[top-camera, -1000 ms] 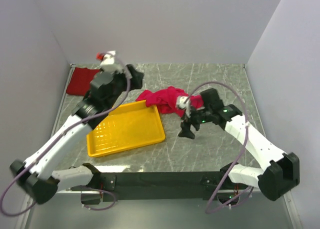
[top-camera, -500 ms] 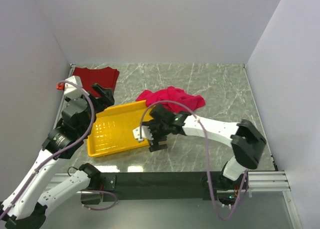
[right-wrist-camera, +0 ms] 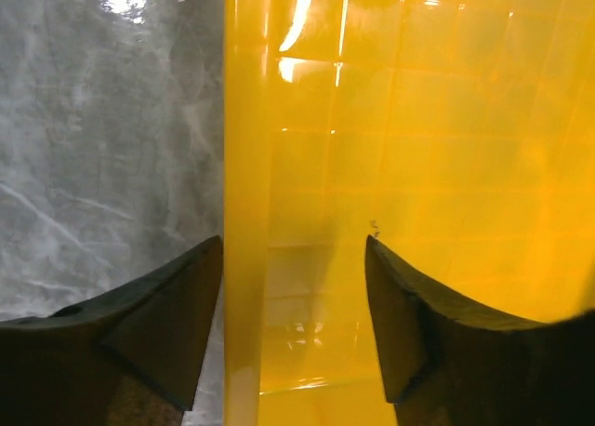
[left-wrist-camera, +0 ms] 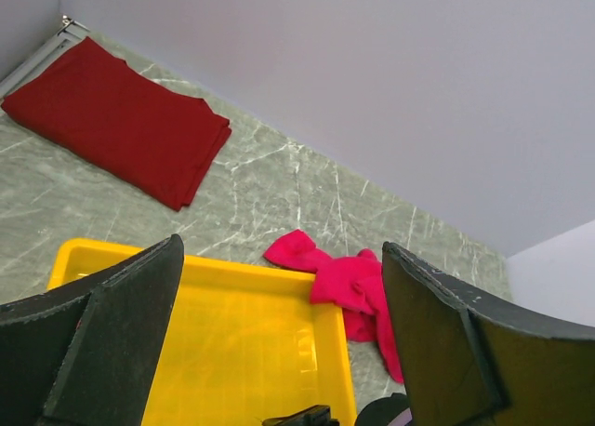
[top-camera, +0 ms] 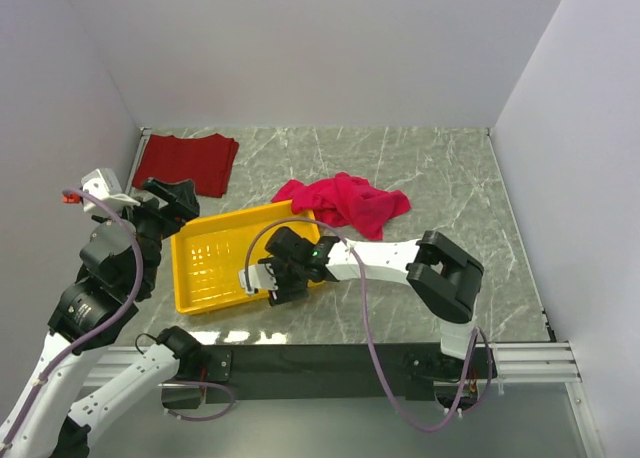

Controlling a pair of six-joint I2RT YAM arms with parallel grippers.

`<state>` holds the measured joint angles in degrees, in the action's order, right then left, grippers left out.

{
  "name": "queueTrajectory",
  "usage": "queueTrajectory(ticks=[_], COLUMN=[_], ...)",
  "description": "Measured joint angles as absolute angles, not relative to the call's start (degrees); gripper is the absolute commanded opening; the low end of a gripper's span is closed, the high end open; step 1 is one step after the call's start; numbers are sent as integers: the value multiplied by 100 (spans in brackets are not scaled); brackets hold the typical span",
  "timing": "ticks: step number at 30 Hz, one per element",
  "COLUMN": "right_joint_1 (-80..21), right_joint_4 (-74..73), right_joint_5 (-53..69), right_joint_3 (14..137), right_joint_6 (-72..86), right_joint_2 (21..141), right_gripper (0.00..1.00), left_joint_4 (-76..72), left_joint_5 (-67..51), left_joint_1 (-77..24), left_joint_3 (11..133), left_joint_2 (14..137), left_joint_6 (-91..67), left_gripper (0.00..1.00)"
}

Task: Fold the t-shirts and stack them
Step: Move the tshirt to the center of the board

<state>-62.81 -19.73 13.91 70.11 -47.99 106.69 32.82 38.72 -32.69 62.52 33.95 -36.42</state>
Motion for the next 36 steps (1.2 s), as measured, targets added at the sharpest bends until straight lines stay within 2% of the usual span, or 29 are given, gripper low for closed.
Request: queueTrajectory(ticks=[3,5,6,7,10,16,22,36], right_joint_1=[-6357,-6412,-6427,-6438,-6473,-6486,-6639,-7338], right_joint_4=[-1918,-1876,-1870,-1865,-1822,-1844,-2112,-2467], right_joint_5=[1258,1175,1149,1129,1094,1144,1275,1461], right_joint_3=[7050,7061,7076,7100,7148,7446,7931,11334], right_joint_6=[-4711,-4652,-4619,-4604,-4515,-4324,-4132,-3336], right_joint_2=[10726,10731,10735,10744,10794,11008,11170,13316], right_gripper=[61,52,47,35,21,4,0,0], left_joint_4=[3310,3347,3347,3347,3345,3339,3345,3551], left_joint_5=[3894,3894,3894,3894,3892,3889,3889,3889], left_joint_1=[-3269,-3269,-3269,-3269,-3269,-3269,-3269,-3269], left_joint_3=[6261,6272,6278,6283,6287,6313,6436,6724], left_joint_2=[3402,3417,3428,3441,3476,3514,3516,3514], left_joint_6=[-3605,-3555,-3533,-3509,-3435,-3336,-3315,-3444], left_gripper=[92,92,92,92,92,92,92,91])
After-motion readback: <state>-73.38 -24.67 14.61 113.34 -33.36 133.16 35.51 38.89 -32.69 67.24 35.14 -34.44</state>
